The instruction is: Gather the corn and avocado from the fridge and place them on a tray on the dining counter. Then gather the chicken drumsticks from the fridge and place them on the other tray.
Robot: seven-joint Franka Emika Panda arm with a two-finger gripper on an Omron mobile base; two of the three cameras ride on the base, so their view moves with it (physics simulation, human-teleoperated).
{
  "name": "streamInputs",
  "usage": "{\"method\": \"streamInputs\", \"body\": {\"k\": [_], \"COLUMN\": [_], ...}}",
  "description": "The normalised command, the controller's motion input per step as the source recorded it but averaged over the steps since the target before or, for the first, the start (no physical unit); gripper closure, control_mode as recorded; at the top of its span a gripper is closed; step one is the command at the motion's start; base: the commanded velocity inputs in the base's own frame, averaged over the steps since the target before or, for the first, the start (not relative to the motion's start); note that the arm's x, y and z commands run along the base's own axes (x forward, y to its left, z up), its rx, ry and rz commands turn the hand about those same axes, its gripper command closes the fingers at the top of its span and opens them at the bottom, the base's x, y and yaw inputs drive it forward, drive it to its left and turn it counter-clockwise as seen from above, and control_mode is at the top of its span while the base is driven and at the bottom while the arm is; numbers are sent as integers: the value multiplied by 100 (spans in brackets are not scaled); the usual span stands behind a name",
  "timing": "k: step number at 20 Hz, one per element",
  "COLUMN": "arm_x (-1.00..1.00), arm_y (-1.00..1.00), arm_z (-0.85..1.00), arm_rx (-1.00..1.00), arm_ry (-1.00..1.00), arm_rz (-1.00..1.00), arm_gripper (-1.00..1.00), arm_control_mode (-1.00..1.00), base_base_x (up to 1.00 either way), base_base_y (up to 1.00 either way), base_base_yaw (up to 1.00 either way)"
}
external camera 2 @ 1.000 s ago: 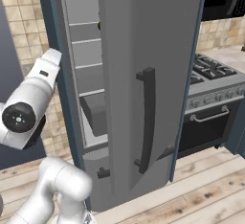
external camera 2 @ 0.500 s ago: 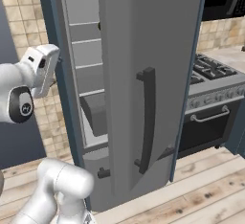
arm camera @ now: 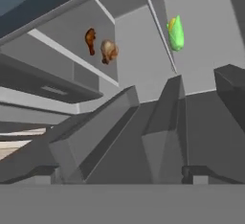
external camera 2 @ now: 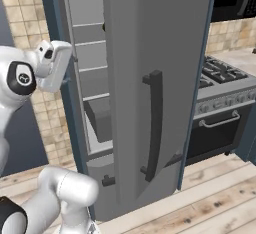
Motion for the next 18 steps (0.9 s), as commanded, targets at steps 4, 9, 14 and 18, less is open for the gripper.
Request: {"method": "streamInputs", "body": {"k": [4, 9, 14, 18], "arm_x": [28, 42, 37, 13], "arm_y": [-26, -21, -23, -39], "arm_z": [-17, -6, -1, 0], "arm_rx": [-2, -3, -1, 0], "arm_ry": [0, 0, 0, 0], "arm_rz": [-13, -5, -1, 0], "arm_gripper": [-100, -100, -100, -100], "arm_control_mode": [-100, -100, -100, -100], "base_base_x": [0, 0, 0, 0], "base_base_y": [0, 0, 0, 0], "base_base_yaw": [0, 0, 0, 0]}}
